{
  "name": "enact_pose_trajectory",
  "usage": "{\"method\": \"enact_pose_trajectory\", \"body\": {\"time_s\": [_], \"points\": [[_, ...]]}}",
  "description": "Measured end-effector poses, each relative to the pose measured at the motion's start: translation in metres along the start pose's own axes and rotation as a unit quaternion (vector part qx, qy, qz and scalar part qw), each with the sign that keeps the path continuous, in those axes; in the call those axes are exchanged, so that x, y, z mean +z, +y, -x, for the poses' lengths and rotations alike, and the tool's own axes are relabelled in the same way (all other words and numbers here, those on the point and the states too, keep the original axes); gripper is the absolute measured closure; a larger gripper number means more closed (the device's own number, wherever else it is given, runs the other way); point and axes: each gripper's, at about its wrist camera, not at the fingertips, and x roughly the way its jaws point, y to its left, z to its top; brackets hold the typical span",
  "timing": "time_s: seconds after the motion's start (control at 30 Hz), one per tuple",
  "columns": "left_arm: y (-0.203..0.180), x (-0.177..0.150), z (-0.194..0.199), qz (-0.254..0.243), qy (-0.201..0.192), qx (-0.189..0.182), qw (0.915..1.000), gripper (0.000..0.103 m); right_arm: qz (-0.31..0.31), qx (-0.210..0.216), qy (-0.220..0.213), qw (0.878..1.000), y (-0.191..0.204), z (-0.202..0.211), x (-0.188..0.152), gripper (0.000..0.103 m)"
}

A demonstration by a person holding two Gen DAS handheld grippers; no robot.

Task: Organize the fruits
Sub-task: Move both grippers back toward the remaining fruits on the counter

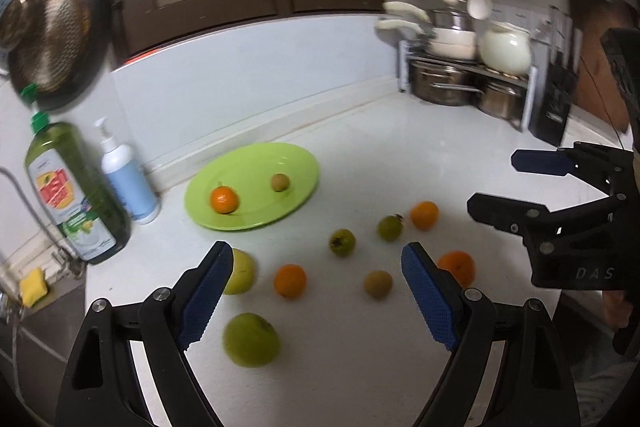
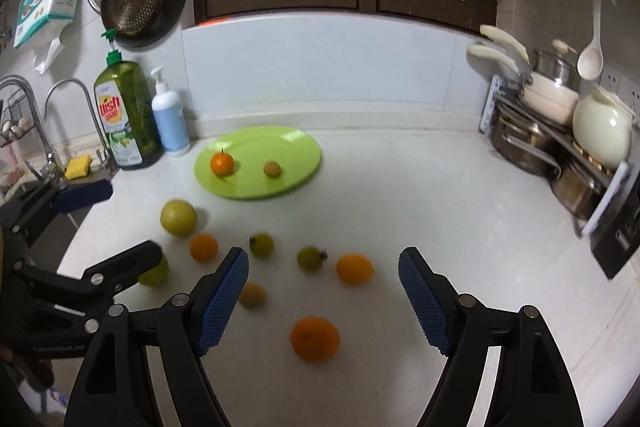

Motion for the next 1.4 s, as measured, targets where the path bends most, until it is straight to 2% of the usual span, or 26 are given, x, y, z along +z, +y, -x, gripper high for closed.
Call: {"method": "enact_pose_trajectory", "body": {"time_s": [0.2, 0.43, 0.57, 0.83, 0.97, 1.4], "points": [[-0.015, -0.014, -0.015, -0.043, 0.005, -0.018, 0.9989, 0.019, -0.008, -0.006, 0.031, 0.999, -0.005, -0.008, -0.029, 0.025], [-0.021, -0.027, -0.040, -0.053, 0.034, -0.041, 0.9972, 0.032, -0.007, -0.001, 0.064, 0.998, -0.006, -0.025, -0.048, 0.026], [-0.026, -0.033, -0.056, -0.064, 0.054, -0.056, 0.9949, 0.040, 0.000, 0.003, 0.077, 0.997, -0.005, -0.033, -0.054, 0.032], [-0.031, -0.035, -0.077, -0.054, 0.081, -0.078, 0.9922, 0.052, -0.010, 0.028, 0.105, 0.994, -0.008, -0.051, -0.061, 0.043], [-0.033, -0.034, -0.085, -0.046, 0.088, -0.085, 0.9914, 0.054, -0.014, 0.038, 0.113, 0.993, -0.009, -0.056, -0.062, 0.049], [-0.038, -0.033, -0.102, -0.035, 0.114, -0.088, 0.9890, 0.072, -0.012, 0.055, 0.118, 0.991, -0.006, -0.064, -0.062, 0.057]]}}
